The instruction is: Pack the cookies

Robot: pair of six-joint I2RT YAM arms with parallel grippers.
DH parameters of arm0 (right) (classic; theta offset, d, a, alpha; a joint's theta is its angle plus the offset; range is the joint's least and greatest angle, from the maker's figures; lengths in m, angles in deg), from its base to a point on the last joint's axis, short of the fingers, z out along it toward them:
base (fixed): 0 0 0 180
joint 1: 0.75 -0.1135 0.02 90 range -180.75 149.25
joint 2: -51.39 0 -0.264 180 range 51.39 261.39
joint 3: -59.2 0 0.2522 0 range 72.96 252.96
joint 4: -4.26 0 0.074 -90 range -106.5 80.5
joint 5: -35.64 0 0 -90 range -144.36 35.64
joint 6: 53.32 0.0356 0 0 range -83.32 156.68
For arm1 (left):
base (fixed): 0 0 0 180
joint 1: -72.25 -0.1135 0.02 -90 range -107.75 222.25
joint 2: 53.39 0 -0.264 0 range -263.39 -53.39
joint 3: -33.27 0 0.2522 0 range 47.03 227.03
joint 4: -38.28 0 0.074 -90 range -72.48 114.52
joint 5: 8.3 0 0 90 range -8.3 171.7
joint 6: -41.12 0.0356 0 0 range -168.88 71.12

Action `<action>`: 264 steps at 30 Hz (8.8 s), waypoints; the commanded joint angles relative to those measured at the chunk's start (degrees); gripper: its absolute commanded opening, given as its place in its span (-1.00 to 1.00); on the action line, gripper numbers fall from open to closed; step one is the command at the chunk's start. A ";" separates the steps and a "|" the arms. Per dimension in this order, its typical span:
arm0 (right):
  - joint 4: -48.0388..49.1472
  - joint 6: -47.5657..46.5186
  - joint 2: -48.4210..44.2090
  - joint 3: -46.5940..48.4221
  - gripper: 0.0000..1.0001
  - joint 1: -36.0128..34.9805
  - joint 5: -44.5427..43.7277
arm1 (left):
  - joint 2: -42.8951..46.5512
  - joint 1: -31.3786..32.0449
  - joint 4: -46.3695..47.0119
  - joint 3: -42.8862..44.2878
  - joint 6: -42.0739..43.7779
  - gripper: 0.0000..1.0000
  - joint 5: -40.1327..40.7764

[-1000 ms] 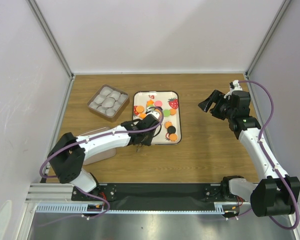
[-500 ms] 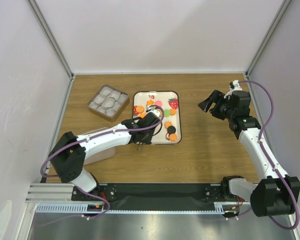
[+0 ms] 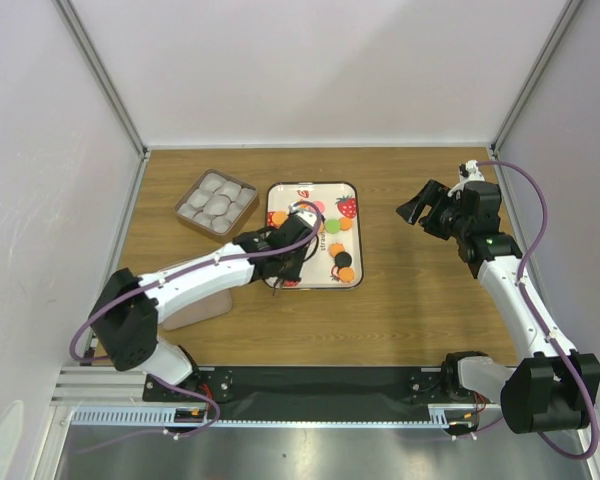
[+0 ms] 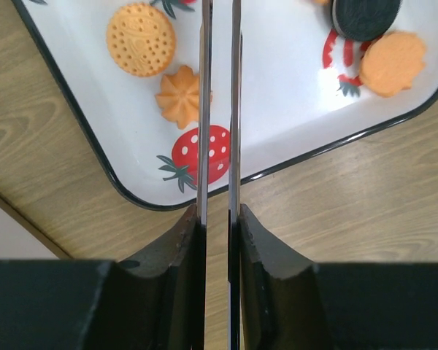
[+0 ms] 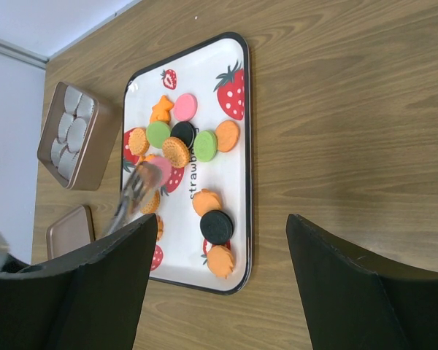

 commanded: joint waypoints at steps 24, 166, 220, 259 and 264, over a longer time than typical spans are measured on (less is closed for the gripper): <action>2.10 0.78 -0.66 1.67 0.54 0.23 2.93 | -2.73 -37.98 3.90 15.57 -1.23 -0.67 -0.24; 1.66 0.07 0.40 1.58 0.55 0.14 3.29 | -12.34 -3.27 -3.75 14.10 5.89 -0.15 2.22; 2.10 0.34 0.57 1.06 0.55 -0.03 4.43 | -12.69 -38.86 -1.21 20.34 6.15 -0.21 -8.32; 1.84 -0.01 0.39 1.23 0.55 -1.09 3.55 | -5.93 -38.25 -1.03 16.03 6.15 0.01 -9.99; 1.67 0.16 0.13 1.50 0.55 -1.35 3.38 | -0.58 -31.58 -3.40 15.08 5.98 0.03 -7.62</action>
